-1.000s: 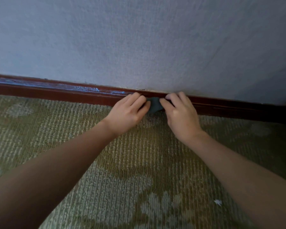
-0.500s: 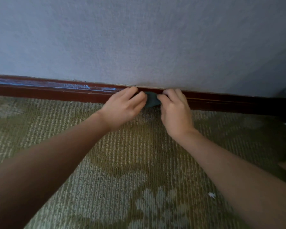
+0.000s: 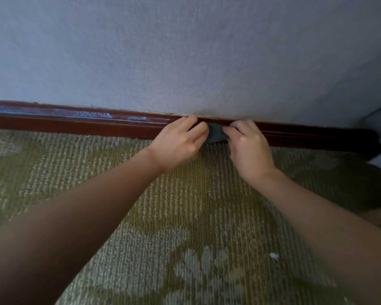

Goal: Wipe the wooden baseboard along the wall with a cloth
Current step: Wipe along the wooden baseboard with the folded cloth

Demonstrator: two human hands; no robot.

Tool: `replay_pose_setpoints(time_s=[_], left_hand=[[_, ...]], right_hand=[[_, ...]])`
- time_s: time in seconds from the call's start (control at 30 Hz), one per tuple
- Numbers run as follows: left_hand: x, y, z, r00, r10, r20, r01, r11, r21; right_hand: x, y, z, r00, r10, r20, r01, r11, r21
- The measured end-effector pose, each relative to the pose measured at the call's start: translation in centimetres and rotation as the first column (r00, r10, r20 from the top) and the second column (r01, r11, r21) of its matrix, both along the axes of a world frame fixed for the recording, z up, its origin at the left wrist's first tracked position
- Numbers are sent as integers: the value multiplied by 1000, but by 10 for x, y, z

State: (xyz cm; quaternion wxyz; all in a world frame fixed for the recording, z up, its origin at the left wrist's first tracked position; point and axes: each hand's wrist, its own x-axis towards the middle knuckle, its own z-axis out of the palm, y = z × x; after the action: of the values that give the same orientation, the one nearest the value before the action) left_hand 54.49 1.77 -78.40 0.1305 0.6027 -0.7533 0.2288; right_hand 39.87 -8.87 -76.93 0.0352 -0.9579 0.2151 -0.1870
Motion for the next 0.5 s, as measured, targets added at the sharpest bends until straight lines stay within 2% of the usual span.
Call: replay_pose_setpoints(time_s=[0.1, 0.3, 0.5], left_hand=[[6, 4, 2, 1000, -3, -3, 3, 1000, 12], [7, 12, 6, 996, 54, -65, -50, 997, 63], [31, 37, 13, 990, 108, -95, -104, 994, 39]], right_hand=[[11, 9, 3, 1000, -19, -4, 20, 999, 47], [10, 9, 9, 992, 13, -123, -4, 997, 79], [30, 37, 9, 997, 74, 27, -74, 997, 23]])
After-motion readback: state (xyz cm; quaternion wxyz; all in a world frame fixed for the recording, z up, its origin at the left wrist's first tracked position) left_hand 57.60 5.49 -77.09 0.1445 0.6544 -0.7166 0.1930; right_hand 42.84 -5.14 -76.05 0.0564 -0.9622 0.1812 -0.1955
